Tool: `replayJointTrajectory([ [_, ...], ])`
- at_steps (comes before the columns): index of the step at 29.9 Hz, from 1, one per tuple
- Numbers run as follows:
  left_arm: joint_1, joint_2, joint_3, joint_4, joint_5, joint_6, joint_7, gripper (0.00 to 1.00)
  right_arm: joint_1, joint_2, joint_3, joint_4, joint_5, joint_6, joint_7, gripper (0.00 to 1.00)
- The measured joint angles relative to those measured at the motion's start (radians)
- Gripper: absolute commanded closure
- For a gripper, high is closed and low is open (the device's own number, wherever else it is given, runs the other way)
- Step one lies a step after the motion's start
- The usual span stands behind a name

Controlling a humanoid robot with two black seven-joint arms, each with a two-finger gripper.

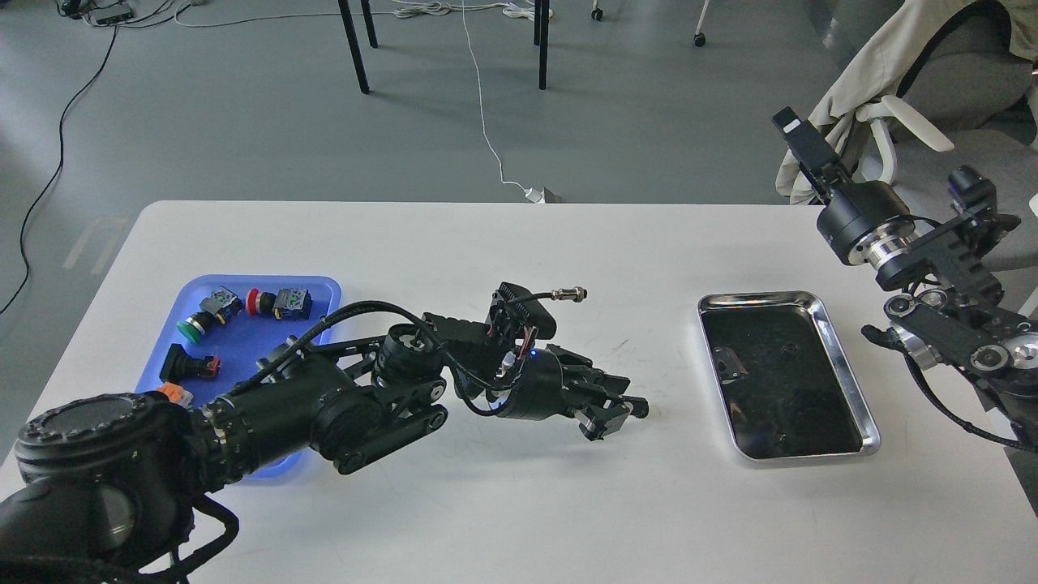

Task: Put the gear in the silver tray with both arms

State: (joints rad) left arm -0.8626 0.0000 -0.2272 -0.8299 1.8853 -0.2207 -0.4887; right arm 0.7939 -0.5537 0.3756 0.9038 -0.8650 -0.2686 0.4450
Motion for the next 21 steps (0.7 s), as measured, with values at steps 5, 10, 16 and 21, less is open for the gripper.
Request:
replayJointTrajectory([
  [5, -0.013, 0.0, -0.073, 0.002, -0.059, -0.001, 0.0, 0.28, 0.043, -0.012, -0.096, 0.011, 0.002, 0.018, -0.002, 0.19],
  [10, -0.04, 0.0, -0.137, 0.002, -0.138, -0.002, 0.0, 0.23, 0.072, -0.062, -0.134, 0.038, 0.002, 0.067, -0.002, 0.19],
  [16, -0.076, 0.06, -0.228, 0.003, -0.243, -0.001, 0.0, 0.21, 0.137, -0.119, -0.208, 0.093, -0.004, 0.163, -0.017, 0.19],
  [21, -0.083, 0.187, -0.296, 0.01, -0.367, -0.001, 0.0, 0.19, 0.231, -0.161, -0.343, 0.151, -0.004, 0.227, -0.023, 0.19],
])
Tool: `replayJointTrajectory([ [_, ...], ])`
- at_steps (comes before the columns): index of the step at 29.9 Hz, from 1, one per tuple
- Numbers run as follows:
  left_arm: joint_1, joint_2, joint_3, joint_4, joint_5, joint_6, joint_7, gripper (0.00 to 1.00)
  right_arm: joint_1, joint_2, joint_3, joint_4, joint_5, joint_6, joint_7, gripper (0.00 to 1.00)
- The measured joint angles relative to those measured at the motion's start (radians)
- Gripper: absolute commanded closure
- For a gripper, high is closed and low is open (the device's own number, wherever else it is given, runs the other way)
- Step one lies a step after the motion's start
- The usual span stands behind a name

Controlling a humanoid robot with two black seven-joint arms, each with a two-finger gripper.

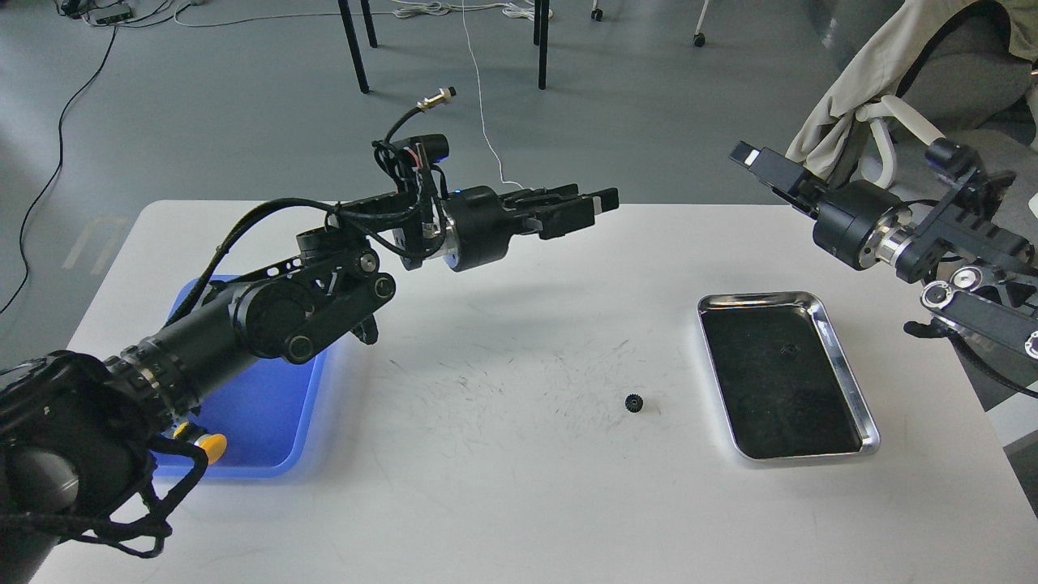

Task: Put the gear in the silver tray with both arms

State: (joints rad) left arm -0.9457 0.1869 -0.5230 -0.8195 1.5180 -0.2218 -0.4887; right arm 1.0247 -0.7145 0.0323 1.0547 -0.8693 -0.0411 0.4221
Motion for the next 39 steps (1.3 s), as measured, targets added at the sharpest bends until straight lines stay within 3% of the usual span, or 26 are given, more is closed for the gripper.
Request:
replayJointTrajectory([
  [8, -0.003, 0.202, -0.011, 0.005, -0.248, 0.002, 0.0, 0.16, 0.172, -0.067, -0.193, 0.15, -0.051, 0.125, -0.012, 0.19],
  [10, -0.003, 0.232, -0.009, 0.005, -0.299, 0.002, 0.0, 0.06, 0.211, -0.077, -0.228, 0.183, -0.088, 0.146, -0.012, 0.19],
  [13, 0.002, 0.273, -0.006, 0.008, -0.378, 0.005, 0.0, 0.02, 0.25, -0.081, -0.248, 0.218, -0.14, 0.162, -0.013, 0.19],
  [20, 0.055, 0.352, 0.0, 0.029, -0.527, 0.045, 0.0, 0.01, 0.288, -0.079, -0.261, 0.244, -0.271, 0.238, -0.013, 0.19],
  [27, 0.144, 0.381, 0.003, 0.047, -0.71, -0.006, 0.0, 0.01, 0.365, -0.056, -0.357, 0.263, -0.401, 0.271, -0.003, 0.2],
  [39, 0.164, 0.398, -0.001, 0.097, -1.1, -0.097, 0.0, 0.01, 0.545, 0.105, -0.571, 0.279, -0.55, 0.276, 0.05, 0.24],
])
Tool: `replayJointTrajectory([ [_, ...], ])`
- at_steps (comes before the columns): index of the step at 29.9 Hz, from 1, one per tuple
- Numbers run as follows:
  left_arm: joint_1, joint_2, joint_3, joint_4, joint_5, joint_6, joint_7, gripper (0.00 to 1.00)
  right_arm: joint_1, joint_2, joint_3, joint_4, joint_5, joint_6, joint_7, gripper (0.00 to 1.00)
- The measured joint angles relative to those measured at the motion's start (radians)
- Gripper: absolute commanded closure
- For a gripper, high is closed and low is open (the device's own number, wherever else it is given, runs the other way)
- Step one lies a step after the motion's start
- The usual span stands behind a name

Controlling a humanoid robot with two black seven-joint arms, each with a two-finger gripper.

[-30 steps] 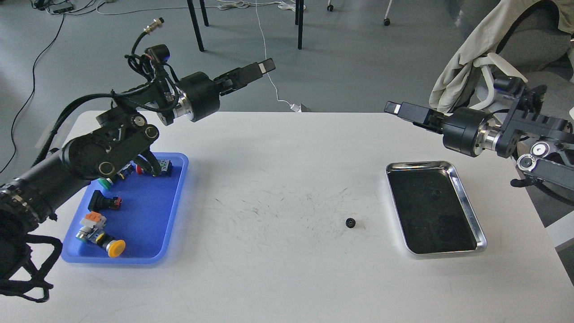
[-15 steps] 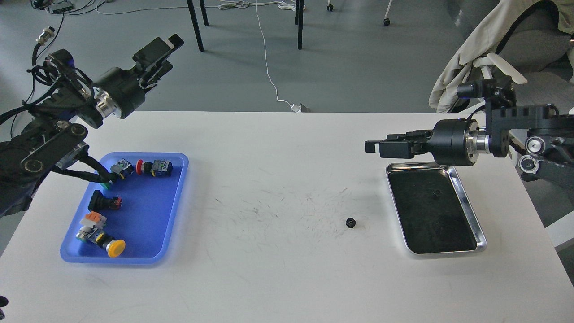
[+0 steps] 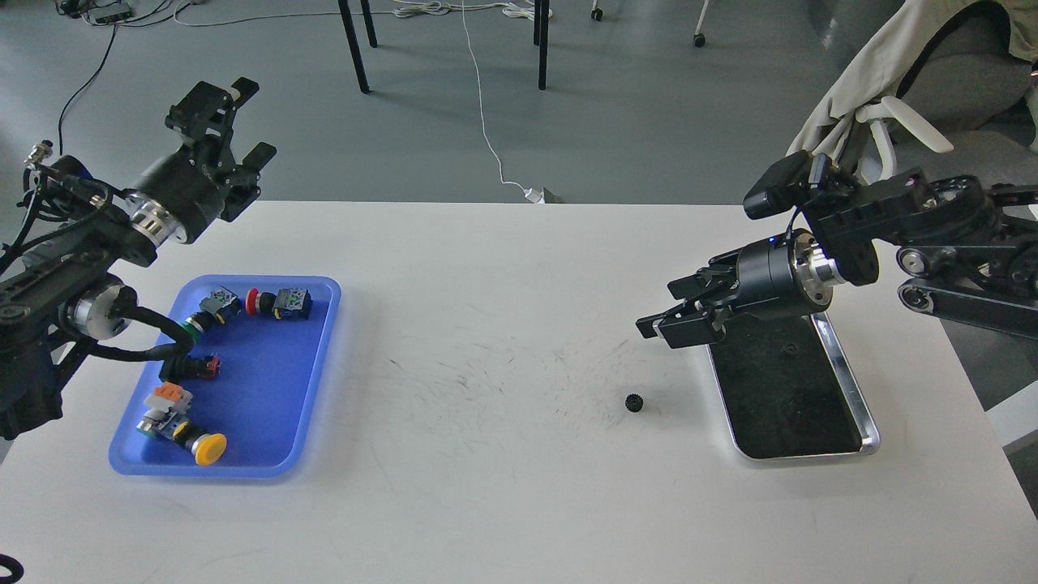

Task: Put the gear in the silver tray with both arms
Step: 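Reach the right gripper down to the black gear on the table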

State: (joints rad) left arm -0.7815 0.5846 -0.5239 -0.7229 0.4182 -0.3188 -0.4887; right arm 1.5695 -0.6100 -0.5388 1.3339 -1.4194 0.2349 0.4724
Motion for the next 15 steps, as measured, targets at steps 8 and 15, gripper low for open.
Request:
replayJointTrajectory([
  [8, 0.016, 0.013, 0.0, 0.001, -0.178, -0.051, 0.002, 0.01, 0.031, 0.081, -0.079, -0.002, -0.091, -0.004, 0.016, 0.25],
  [15, 0.034, -0.016, -0.004, 0.011, -0.241, -0.056, 0.035, 0.01, 0.063, 0.121, -0.153, -0.01, -0.191, -0.006, 0.016, 0.25],
])
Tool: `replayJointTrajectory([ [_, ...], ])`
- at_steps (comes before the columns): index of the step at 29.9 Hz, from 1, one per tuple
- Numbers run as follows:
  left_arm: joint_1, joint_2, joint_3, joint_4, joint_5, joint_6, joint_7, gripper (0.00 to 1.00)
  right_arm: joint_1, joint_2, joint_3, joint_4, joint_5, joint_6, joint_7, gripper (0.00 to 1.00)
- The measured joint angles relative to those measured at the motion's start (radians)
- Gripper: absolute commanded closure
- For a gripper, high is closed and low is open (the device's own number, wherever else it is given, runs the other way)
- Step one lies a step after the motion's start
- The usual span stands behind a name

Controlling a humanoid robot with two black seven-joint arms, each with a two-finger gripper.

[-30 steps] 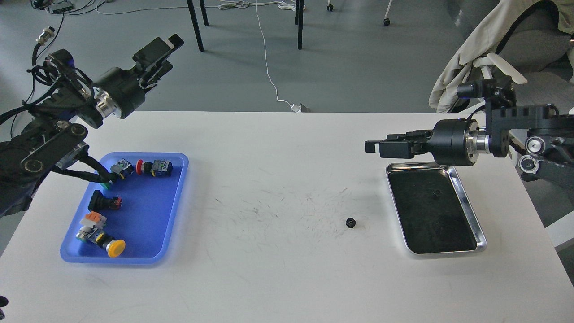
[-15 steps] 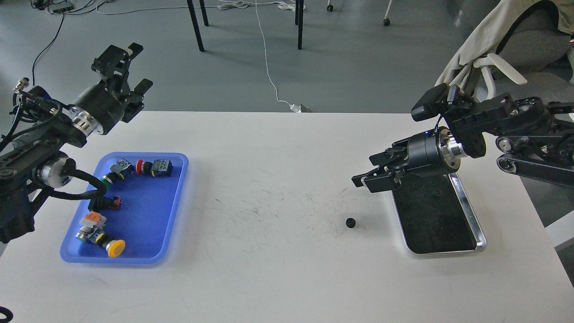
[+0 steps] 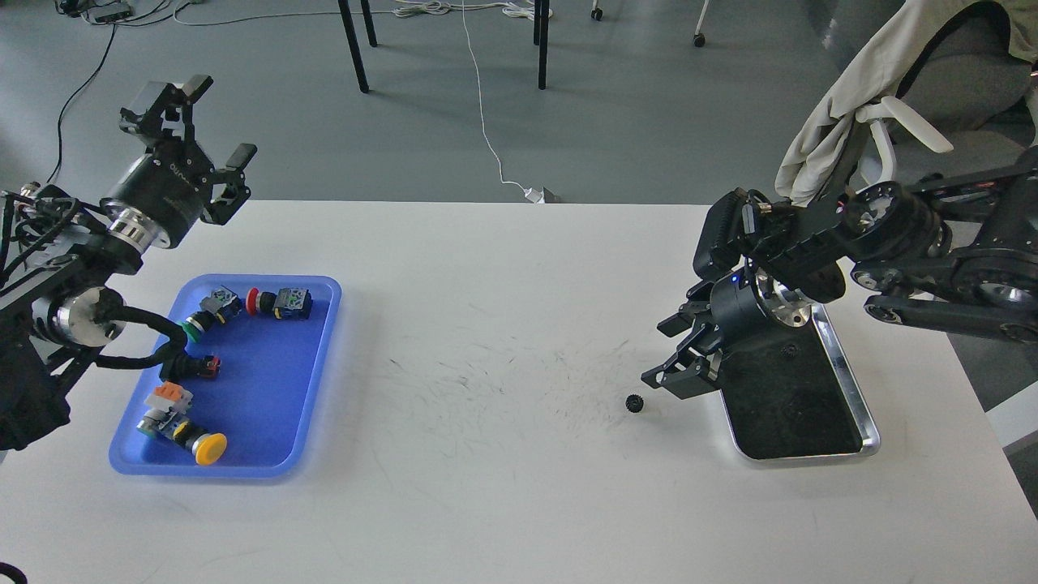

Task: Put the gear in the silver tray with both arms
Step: 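Reach the right gripper down to the black gear on the table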

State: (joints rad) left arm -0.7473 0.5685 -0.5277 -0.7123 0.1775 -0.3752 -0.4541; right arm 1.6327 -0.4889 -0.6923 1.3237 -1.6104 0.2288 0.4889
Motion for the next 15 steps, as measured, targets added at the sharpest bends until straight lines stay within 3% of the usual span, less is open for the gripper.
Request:
replayJointTrajectory([
  [8, 0.007, -0.021, -0.005, 0.046, -0.179, -0.011, 0.106, 0.01, 0.001, 0.048, -0.021, -0.015, -0.014, 0.0, 0.0, 0.26],
  [15, 0.024, -0.022, -0.013, 0.057, -0.242, -0.014, 0.118, 0.01, -0.005, 0.111, -0.069, -0.058, -0.015, -0.002, 0.0, 0.28],
])
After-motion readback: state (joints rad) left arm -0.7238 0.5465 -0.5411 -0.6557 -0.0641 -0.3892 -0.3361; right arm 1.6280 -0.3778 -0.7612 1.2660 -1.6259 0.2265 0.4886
